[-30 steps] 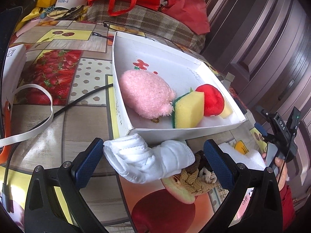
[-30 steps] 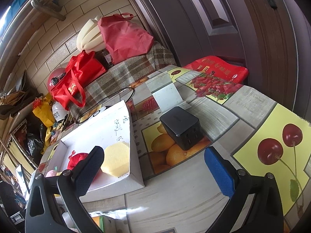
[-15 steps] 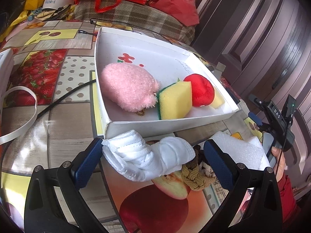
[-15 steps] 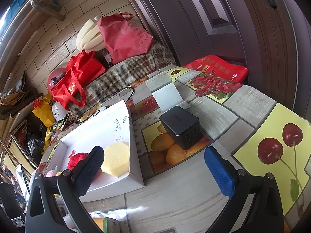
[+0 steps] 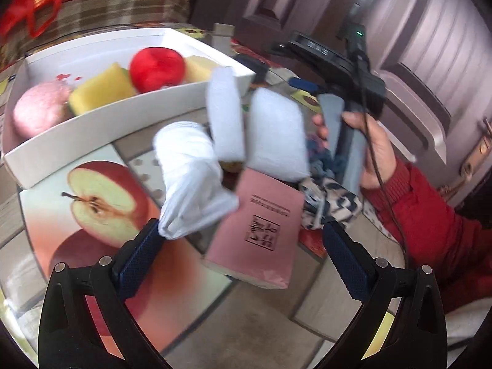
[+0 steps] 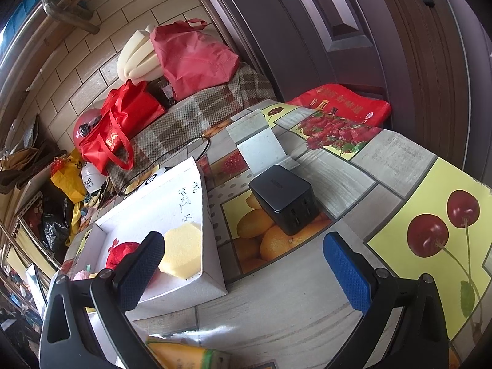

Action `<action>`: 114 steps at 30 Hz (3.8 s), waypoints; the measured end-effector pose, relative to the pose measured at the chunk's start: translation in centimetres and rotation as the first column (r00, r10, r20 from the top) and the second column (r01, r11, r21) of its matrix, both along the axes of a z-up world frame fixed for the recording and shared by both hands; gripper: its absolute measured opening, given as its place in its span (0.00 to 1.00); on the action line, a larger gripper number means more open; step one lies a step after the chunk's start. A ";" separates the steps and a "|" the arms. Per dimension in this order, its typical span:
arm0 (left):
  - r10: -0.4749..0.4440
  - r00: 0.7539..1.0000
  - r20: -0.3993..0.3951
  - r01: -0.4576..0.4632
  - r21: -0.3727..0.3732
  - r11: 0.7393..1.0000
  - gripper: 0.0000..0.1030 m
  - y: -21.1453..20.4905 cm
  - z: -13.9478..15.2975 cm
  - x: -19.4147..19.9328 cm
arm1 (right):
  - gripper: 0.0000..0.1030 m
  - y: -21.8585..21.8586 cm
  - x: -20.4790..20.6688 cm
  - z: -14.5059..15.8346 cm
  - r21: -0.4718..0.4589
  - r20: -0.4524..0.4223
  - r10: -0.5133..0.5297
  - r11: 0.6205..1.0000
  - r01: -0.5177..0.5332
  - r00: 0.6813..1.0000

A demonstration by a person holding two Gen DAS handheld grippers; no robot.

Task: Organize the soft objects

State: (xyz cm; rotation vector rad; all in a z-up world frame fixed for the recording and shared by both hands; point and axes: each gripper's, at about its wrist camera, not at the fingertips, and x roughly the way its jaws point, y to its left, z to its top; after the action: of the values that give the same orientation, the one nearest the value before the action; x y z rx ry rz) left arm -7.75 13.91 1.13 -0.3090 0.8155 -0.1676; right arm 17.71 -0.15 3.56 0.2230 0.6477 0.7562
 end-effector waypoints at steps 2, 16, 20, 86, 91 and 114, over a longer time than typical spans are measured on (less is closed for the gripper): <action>-0.014 1.000 0.000 0.014 0.030 0.999 0.99 -0.7 0.2 -0.1 | 1.00 0.0 0.0 0.0 0.000 0.001 0.000 1.000 0.000 1.000; 0.033 0.996 0.082 -0.034 0.007 0.999 0.95 0.2 2.5 -1.9 | 1.00 0.3 -0.1 -0.2 -0.004 -0.018 0.013 1.000 -0.013 1.000; -0.018 1.000 -0.002 0.019 0.104 0.994 0.94 -2.7 1.3 -0.3 | 1.00 0.2 0.1 -0.3 -0.002 -0.032 0.011 1.000 -0.011 0.999; 0.679 0.634 0.371 -0.768 0.197 0.609 0.48 0.5 4.1 -8.3 | 0.28 -9.2 -14.3 4.2 0.075 0.220 0.106 0.989 -0.125 0.970; 0.615 0.658 0.436 -0.747 0.271 0.607 0.48 -2.4 4.4 -5.9 | 0.28 -3.5 -17.8 3.4 0.052 0.270 0.155 0.983 -0.175 0.950; 0.689 0.565 0.454 -0.823 0.253 0.508 0.48 5.1 4.5 -5.4 | 0.28 -5.6 -7.7 2.8 -0.179 0.397 -0.016 0.979 0.094 0.918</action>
State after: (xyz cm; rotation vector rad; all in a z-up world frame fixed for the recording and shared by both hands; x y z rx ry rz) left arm -13.20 19.06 5.65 -0.1797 0.3206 0.8198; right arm 10.00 -5.77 6.40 -0.0925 0.3255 0.6526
